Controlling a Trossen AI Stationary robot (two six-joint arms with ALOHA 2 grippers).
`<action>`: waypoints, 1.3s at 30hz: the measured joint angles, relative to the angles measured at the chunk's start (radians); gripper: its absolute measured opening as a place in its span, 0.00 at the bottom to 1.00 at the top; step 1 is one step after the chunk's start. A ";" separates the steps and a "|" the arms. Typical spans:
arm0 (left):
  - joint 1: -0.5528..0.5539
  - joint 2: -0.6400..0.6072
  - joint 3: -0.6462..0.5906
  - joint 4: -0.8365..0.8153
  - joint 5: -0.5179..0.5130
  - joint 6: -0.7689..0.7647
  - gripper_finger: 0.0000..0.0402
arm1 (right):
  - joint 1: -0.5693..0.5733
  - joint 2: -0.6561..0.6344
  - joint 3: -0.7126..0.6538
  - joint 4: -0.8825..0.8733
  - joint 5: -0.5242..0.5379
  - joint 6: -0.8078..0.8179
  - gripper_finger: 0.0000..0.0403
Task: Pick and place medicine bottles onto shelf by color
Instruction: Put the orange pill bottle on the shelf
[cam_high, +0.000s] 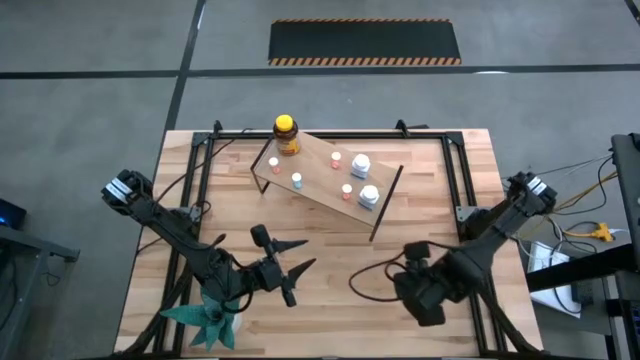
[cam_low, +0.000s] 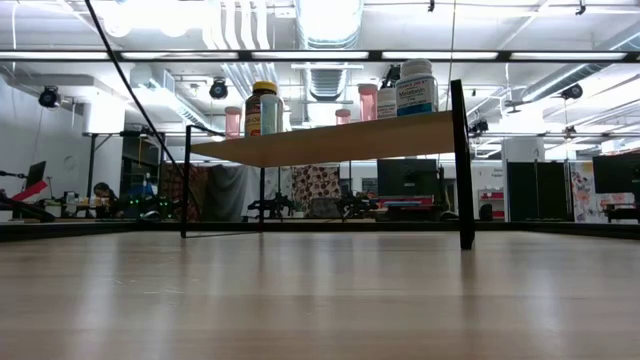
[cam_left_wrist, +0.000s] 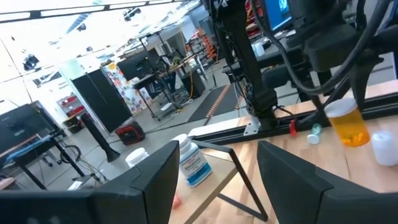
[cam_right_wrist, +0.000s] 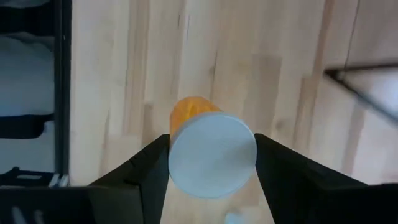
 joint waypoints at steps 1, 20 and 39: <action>0.000 0.000 0.000 -0.001 -0.001 -0.004 0.50 | -0.019 0.010 0.018 0.001 0.000 -0.038 0.50; -0.058 0.001 -0.001 -0.051 -0.339 -0.027 0.50 | -0.311 0.216 0.356 0.022 0.177 -0.662 0.50; -0.085 0.000 -0.001 -0.051 -0.362 -0.004 0.50 | -0.724 0.370 0.653 0.088 0.178 -0.942 0.50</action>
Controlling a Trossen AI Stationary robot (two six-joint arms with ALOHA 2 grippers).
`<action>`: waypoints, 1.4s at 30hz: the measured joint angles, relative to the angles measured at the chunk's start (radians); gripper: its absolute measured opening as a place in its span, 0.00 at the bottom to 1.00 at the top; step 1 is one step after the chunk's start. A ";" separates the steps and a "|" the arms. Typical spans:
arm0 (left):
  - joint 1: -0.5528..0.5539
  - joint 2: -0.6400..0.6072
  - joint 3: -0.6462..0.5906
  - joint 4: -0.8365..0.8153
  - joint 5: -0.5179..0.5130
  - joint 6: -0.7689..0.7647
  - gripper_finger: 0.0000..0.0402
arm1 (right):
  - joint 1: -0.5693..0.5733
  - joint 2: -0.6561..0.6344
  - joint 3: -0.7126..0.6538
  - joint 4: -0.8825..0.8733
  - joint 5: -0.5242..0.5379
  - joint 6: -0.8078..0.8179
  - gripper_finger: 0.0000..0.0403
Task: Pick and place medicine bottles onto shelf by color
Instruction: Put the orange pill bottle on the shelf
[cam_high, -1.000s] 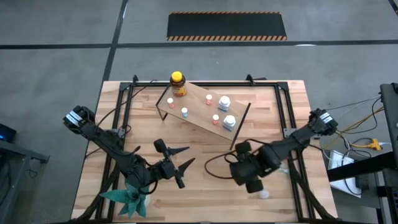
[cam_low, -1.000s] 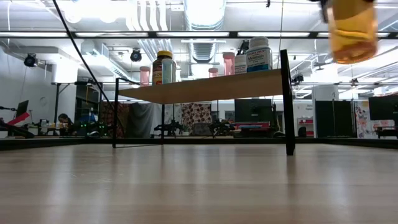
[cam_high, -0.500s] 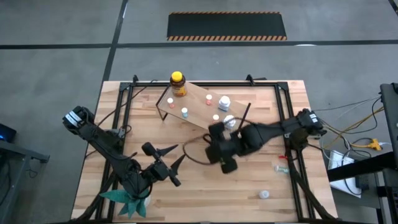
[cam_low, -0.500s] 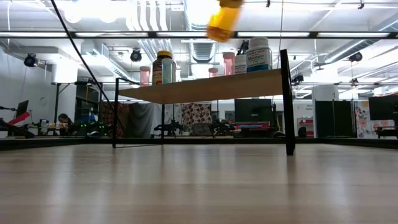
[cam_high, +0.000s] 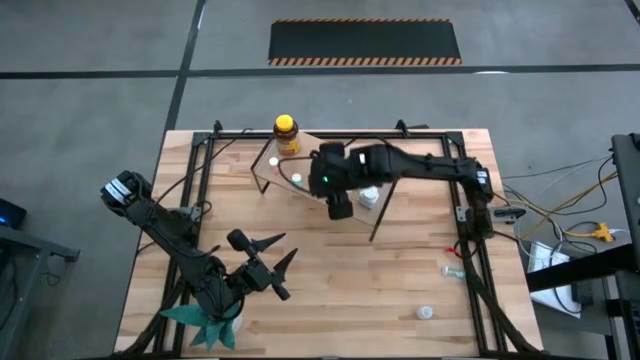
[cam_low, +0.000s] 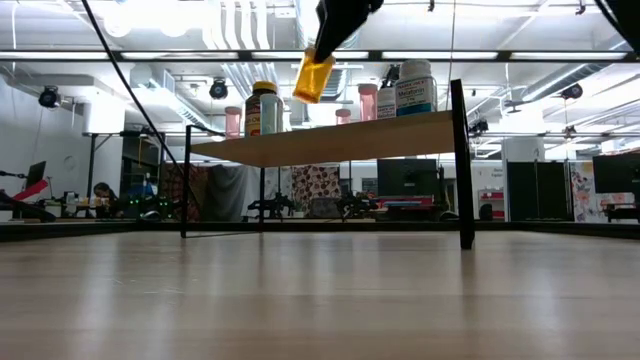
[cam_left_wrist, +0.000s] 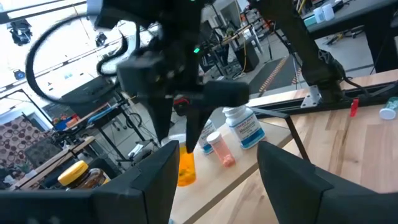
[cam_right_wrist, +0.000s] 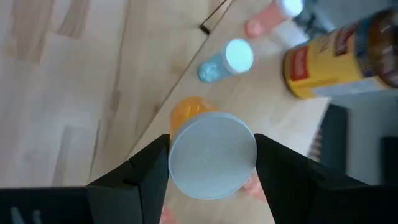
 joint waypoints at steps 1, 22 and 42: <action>0.000 0.000 0.000 0.000 0.000 0.002 0.50 | -0.020 0.004 0.003 -0.004 -0.028 -0.001 0.50; 0.000 -0.008 0.000 0.001 0.000 0.034 0.50 | -0.142 0.004 -0.042 -0.041 -0.214 0.023 0.50; 0.000 -0.008 0.000 0.001 0.000 0.034 0.50 | -0.142 0.004 -0.075 0.010 -0.217 0.042 0.65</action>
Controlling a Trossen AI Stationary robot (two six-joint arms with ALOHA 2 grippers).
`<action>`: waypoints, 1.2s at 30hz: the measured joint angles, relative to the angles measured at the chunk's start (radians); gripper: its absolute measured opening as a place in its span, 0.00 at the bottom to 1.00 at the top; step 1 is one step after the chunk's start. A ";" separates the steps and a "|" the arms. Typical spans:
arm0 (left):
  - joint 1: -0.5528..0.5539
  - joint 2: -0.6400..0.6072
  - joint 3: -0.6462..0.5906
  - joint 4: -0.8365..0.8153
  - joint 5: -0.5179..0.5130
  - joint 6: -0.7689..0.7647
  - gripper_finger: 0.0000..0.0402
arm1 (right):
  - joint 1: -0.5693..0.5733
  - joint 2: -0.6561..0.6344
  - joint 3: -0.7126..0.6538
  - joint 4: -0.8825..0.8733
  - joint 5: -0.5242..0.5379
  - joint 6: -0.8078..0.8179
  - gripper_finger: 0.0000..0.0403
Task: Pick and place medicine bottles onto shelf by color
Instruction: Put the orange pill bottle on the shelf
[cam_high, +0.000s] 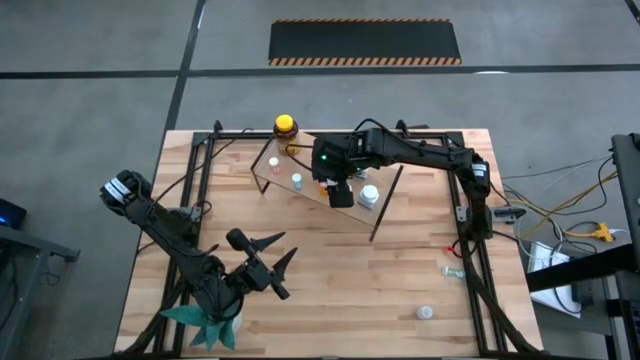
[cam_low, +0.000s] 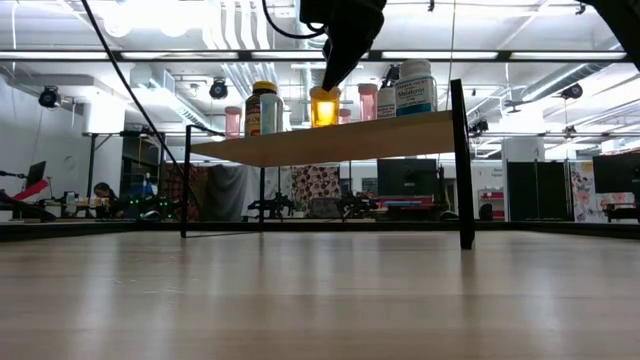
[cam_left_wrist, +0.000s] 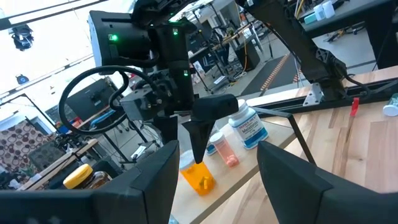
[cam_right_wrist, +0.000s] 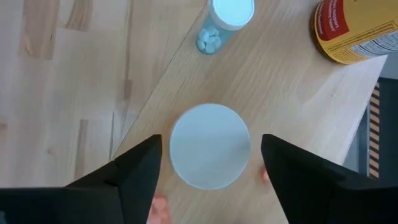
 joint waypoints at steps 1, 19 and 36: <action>0.000 0.000 0.000 0.000 0.000 0.000 0.50 | 0.000 0.000 0.000 0.000 0.000 0.000 0.66; 0.000 0.000 0.000 0.000 0.000 0.017 0.50 | 0.004 -0.009 0.065 -0.009 0.012 -0.019 0.34; 0.000 0.000 0.000 0.000 0.000 0.018 0.50 | 0.004 -0.007 -0.012 0.034 0.013 -0.036 0.02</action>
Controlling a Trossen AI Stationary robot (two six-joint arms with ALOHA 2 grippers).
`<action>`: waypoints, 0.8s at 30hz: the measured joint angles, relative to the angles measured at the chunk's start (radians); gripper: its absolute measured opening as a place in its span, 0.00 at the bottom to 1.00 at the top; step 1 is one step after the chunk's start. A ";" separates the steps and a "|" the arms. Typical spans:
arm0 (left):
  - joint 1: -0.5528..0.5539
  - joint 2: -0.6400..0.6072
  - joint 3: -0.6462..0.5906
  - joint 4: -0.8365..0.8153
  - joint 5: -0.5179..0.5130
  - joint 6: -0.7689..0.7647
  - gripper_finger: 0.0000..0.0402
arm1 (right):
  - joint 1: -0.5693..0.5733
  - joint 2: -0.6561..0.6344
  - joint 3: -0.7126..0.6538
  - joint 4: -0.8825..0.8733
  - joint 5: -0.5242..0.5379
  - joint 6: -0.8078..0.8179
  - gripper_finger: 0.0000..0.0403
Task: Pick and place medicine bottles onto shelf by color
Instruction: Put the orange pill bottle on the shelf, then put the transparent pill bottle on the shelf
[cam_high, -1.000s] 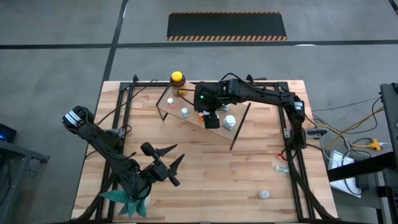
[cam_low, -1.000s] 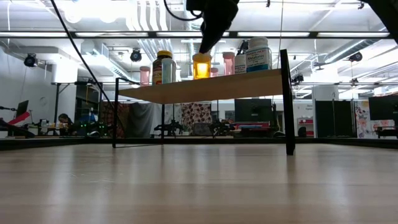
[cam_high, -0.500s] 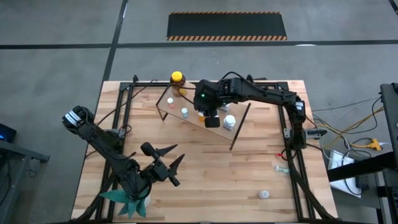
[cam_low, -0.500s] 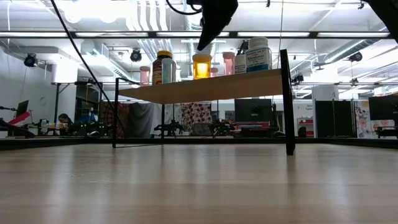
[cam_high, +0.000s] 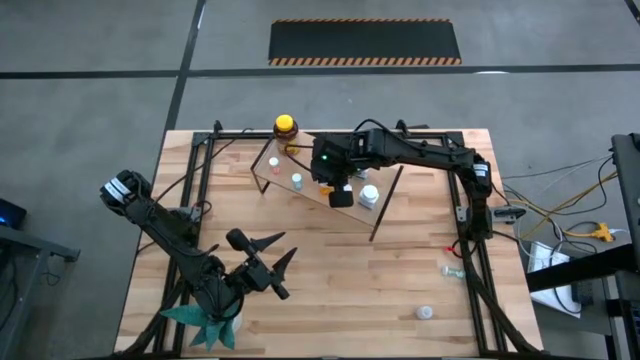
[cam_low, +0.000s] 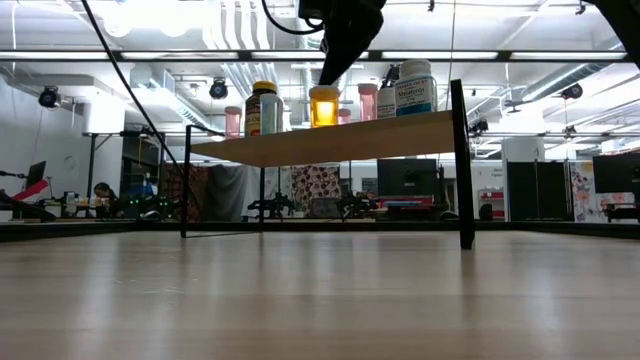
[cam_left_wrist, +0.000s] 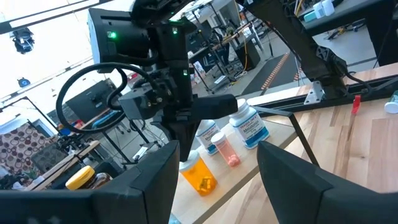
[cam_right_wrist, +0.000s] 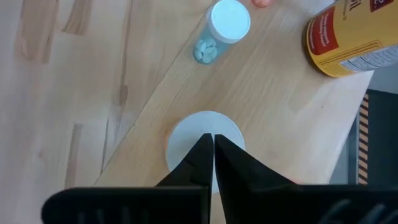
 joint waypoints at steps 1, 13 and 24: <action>0.000 0.000 0.000 0.000 0.000 0.000 0.50 | 0.000 0.000 -0.002 0.003 -0.001 0.002 0.02; 0.000 0.000 0.000 0.000 0.000 0.000 0.50 | 0.014 0.000 -0.003 0.035 -0.036 0.031 0.02; 0.000 0.000 0.000 0.000 0.000 0.000 0.50 | 0.019 -0.007 -0.003 0.043 -0.026 0.013 0.02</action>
